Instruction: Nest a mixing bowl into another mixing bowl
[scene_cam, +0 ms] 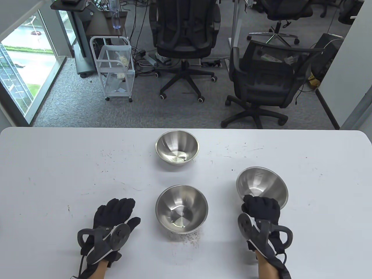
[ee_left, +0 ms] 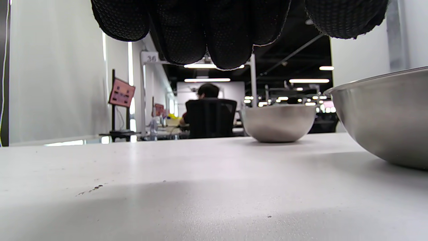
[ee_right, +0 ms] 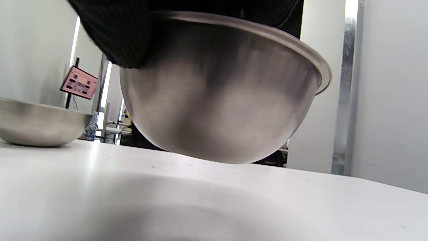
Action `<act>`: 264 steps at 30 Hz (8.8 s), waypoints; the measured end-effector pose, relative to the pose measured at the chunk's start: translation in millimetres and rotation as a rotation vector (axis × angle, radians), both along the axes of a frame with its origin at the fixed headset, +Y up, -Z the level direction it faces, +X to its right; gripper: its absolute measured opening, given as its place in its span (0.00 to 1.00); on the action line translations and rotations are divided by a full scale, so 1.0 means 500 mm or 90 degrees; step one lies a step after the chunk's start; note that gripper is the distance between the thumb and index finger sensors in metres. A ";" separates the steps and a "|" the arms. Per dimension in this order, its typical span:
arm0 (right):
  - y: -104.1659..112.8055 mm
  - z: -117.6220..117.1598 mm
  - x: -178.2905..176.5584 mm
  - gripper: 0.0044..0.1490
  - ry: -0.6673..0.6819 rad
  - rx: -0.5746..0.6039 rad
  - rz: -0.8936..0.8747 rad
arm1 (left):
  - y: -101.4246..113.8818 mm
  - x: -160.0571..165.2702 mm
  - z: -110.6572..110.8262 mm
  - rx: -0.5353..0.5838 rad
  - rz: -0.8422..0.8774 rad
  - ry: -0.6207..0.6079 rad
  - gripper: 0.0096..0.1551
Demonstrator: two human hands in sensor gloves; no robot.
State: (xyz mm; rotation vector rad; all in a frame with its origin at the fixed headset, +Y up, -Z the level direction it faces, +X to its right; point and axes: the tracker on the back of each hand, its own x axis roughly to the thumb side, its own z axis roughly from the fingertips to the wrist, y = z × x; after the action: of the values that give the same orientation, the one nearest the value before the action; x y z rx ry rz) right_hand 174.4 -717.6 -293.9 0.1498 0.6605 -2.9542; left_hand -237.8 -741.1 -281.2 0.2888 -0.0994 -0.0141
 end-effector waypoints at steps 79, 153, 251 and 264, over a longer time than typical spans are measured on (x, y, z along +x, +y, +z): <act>-0.038 0.089 -0.311 0.19 0.374 -0.101 0.091 | -0.011 0.000 -0.001 -0.059 -0.012 0.013 0.42; -0.058 0.002 -0.038 0.35 0.121 -0.142 -0.114 | 0.039 0.009 -0.146 -0.040 -0.061 0.051 0.41; -0.076 -0.015 -0.006 0.34 0.094 -0.161 -0.156 | 0.079 0.264 0.054 0.066 -0.297 -0.185 0.16; -0.077 -0.017 -0.006 0.35 0.096 -0.159 -0.160 | 0.047 0.270 0.037 0.028 -0.316 -0.187 0.18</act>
State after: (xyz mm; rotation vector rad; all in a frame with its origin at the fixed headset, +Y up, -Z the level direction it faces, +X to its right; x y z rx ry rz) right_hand 171.3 -755.9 -302.6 -0.0138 0.2994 -3.2823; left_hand -103.0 -717.7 -262.6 0.3025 -0.4605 -0.4678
